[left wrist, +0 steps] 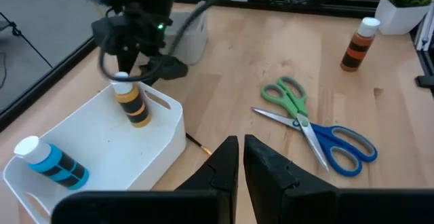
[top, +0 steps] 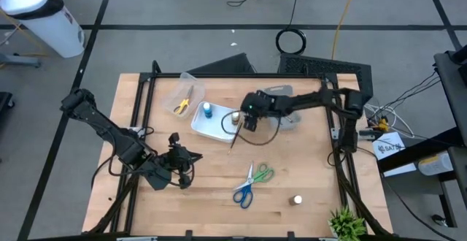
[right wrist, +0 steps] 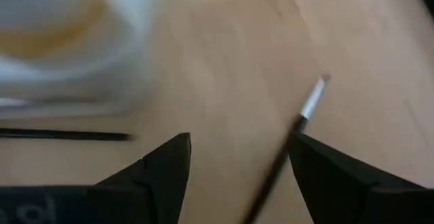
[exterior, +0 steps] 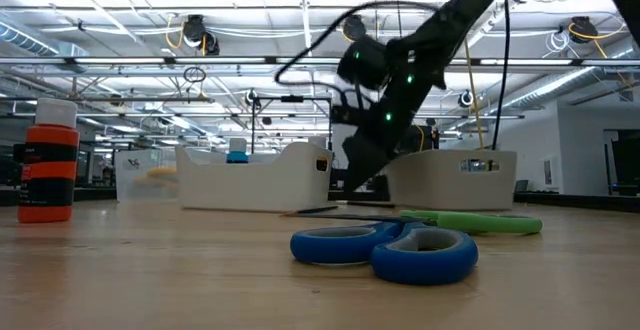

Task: Pick & Place Paint Supplies
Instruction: Put the silver and black paintbrush into the gray bin, then adjust the gray bin, then adjust the white bin

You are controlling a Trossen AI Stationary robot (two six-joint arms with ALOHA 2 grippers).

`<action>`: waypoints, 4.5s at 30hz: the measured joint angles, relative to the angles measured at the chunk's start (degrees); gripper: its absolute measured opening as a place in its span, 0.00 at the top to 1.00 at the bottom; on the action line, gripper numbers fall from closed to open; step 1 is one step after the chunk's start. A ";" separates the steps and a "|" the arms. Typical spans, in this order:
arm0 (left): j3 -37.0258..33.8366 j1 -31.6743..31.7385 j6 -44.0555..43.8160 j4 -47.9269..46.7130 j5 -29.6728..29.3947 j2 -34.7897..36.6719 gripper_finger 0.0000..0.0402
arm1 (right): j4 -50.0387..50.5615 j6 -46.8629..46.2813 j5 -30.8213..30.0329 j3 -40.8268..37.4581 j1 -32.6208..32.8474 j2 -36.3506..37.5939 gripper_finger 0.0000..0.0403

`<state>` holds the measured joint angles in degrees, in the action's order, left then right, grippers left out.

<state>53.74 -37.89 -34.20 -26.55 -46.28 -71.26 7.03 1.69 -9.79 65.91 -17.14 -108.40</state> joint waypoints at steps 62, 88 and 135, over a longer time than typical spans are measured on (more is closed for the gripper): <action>0.02 2.36 0.26 -1.90 0.28 0.02 0.91 | 47.50 -26.31 -19.84 -18.42 7.78 49.55 1.00; 0.02 2.36 -1.90 -1.92 1.27 0.02 0.91 | 71.79 -40.91 -10.90 -21.33 -1.63 59.02 0.58; 0.02 2.29 -2.55 -0.77 1.36 0.01 0.91 | -55.07 -15.89 -13.43 -24.13 32.84 12.66 0.68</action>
<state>53.76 -35.60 -36.74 -27.31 -44.92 -71.25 -48.04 -14.20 -23.22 41.78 15.71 -95.74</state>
